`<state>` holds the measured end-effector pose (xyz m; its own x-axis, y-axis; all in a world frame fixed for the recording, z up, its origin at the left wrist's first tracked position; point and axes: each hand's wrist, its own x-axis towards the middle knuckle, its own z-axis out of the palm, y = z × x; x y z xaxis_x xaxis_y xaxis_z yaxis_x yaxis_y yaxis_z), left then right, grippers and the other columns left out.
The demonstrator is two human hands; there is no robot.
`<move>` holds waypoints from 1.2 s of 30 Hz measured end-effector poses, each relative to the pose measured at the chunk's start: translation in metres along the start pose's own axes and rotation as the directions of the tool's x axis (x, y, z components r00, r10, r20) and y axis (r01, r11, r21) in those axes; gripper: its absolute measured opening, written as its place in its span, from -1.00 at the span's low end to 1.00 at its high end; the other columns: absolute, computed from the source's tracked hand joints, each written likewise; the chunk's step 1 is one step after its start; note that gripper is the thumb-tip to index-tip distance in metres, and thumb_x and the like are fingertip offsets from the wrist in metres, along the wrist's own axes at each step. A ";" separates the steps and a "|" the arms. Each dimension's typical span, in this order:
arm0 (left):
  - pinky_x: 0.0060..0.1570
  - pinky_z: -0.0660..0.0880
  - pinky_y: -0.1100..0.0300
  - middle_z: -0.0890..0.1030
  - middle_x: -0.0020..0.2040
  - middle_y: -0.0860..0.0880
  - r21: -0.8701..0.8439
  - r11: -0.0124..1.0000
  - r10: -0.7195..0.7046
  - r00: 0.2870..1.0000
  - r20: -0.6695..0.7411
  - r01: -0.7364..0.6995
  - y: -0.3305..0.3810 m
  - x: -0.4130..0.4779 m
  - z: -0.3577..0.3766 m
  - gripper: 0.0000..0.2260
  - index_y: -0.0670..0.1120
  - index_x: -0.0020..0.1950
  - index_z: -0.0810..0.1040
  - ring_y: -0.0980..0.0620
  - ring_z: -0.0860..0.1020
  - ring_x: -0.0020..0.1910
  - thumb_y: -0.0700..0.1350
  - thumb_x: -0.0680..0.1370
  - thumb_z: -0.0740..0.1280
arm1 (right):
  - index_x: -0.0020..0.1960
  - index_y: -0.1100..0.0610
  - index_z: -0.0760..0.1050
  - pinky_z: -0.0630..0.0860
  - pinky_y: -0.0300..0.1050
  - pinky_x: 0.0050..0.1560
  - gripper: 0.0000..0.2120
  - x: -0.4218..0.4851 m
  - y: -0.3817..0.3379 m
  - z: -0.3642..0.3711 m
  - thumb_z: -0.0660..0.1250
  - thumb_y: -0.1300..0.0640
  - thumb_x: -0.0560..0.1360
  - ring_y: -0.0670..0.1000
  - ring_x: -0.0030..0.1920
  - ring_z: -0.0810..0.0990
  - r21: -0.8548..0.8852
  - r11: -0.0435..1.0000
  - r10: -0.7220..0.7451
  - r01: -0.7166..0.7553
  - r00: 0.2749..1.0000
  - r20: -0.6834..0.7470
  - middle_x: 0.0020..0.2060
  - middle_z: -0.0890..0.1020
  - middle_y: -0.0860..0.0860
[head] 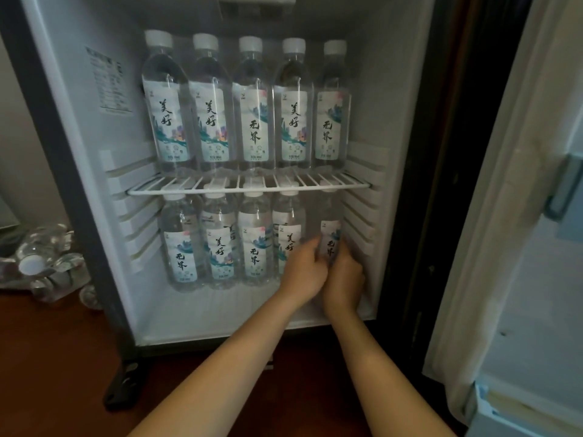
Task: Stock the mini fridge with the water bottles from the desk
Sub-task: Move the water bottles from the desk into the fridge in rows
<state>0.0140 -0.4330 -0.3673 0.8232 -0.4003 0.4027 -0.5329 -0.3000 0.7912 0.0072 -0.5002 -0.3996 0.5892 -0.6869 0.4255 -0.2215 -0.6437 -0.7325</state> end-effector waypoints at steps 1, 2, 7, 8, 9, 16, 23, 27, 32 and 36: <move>0.18 0.31 0.27 0.47 0.31 -0.16 -0.002 1.000 -0.023 0.999 0.045 0.023 0.002 0.003 0.001 -0.61 -0.20 0.40 0.34 -0.08 0.42 0.31 -0.31 0.56 0.16 | 0.35 0.08 0.30 0.57 0.00 -0.05 -0.67 0.004 -0.001 0.002 0.12 0.08 0.59 0.15 0.03 0.60 -0.017 1.000 -0.003 0.003 1.000 0.005 0.07 0.59 0.16; 0.25 0.27 0.26 0.40 0.38 -0.16 0.000 0.999 -0.044 0.996 0.079 0.044 0.005 0.005 0.002 -0.59 -0.19 0.45 0.26 -0.07 0.36 0.37 -0.29 0.58 0.13 | 0.35 0.09 0.29 0.57 0.00 -0.04 -0.67 0.008 -0.001 0.004 0.11 0.07 0.60 0.15 0.03 0.60 -0.030 0.999 -0.009 0.010 1.000 0.011 0.08 0.59 0.16; 0.12 0.10 0.46 0.25 0.48 -0.11 -0.122 0.986 -0.098 0.987 0.124 0.113 0.009 0.019 0.007 -0.58 -0.17 0.49 0.13 0.00 0.21 0.45 -0.20 0.63 0.07 | 0.39 0.08 0.27 0.51 -0.08 -0.05 -0.64 0.022 -0.001 0.010 0.10 0.05 0.61 0.15 0.07 0.59 -0.075 0.996 -0.050 0.052 0.998 0.026 0.09 0.59 0.16; 0.11 0.08 0.48 0.22 0.49 -0.10 -0.147 0.981 -0.111 0.986 0.122 0.129 0.009 0.021 0.008 -0.58 -0.17 0.50 0.12 0.01 0.18 0.46 -0.18 0.64 0.06 | 0.40 0.07 0.28 0.51 -0.08 -0.04 -0.63 0.024 0.000 0.012 0.10 0.05 0.61 0.15 0.08 0.59 -0.077 0.995 -0.055 0.057 0.998 0.028 0.10 0.59 0.16; 0.16 0.06 0.47 0.19 0.50 -0.09 -0.170 0.975 -0.121 0.985 0.124 0.141 0.008 0.023 0.010 -0.57 -0.16 0.50 0.09 0.02 0.15 0.48 -0.15 0.64 0.06 | 0.40 0.07 0.28 0.51 -0.08 -0.04 -0.63 0.025 0.000 0.015 0.10 0.04 0.61 0.15 0.08 0.60 -0.081 0.995 -0.057 0.060 0.998 0.029 0.10 0.59 0.15; 0.37 0.15 0.20 0.34 0.40 -0.12 -0.251 0.936 -0.227 0.969 0.102 0.246 0.008 0.039 0.017 -0.64 -0.18 0.41 0.26 -0.06 0.26 0.43 -0.11 0.62 0.05 | 0.25 0.13 0.43 0.49 -0.11 0.00 -0.71 0.039 -0.003 0.024 0.10 0.06 0.61 0.11 0.09 0.60 -0.114 0.992 -0.050 0.061 0.994 0.098 0.10 0.61 0.11; 0.40 0.23 0.03 0.42 0.36 -0.13 -0.310 0.914 -0.231 0.964 0.134 0.263 0.011 0.032 0.013 -0.64 -0.14 0.39 0.32 -0.06 0.36 0.36 -0.06 0.63 0.05 | 0.22 0.14 0.44 0.48 -0.10 -0.04 -0.72 0.035 -0.003 0.016 0.10 0.08 0.60 0.15 0.09 0.59 -0.120 0.988 -0.080 0.095 0.989 0.128 0.08 0.61 0.14; 0.24 0.22 0.31 0.41 0.36 -0.08 -0.320 0.922 -0.188 0.975 0.115 0.215 0.019 0.014 0.000 -0.66 -0.14 0.38 0.35 0.03 0.35 0.34 -0.06 0.65 0.03 | 0.20 0.14 0.46 0.47 -0.09 -0.05 -0.73 0.027 -0.006 0.012 0.12 0.07 0.60 0.17 0.08 0.59 -0.068 0.994 -0.080 0.084 0.995 0.065 0.06 0.62 0.15; 0.16 0.22 0.34 0.44 0.31 0.02 -0.384 0.897 -0.172 0.973 0.156 0.221 0.018 -0.011 -0.026 -0.61 -0.12 0.40 0.35 0.20 0.36 0.23 0.01 0.65 0.01 | 0.26 0.24 0.35 0.43 -0.10 -0.04 -0.62 0.031 -0.012 0.016 0.24 0.05 0.54 0.21 0.13 0.56 0.091 0.993 0.055 -0.076 0.976 0.210 0.13 0.56 0.23; 0.21 0.26 0.29 0.54 0.23 -0.01 -0.399 0.897 -0.150 0.980 0.132 0.191 0.005 -0.024 -0.051 -0.58 -0.10 0.29 0.47 0.19 0.45 0.18 0.04 0.65 -0.06 | 0.33 0.28 0.25 0.44 -0.01 0.11 -0.49 0.040 -0.015 0.025 0.33 0.12 0.48 0.25 0.22 0.49 0.136 0.982 0.089 -0.132 0.954 0.288 0.24 0.48 0.26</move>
<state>0.0016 -0.3806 -0.3490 0.8604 -0.4618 0.2154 -0.2429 -0.0002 0.9700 0.0535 -0.5101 -0.3849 0.7658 -0.6150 0.1881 -0.1895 -0.4953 -0.8478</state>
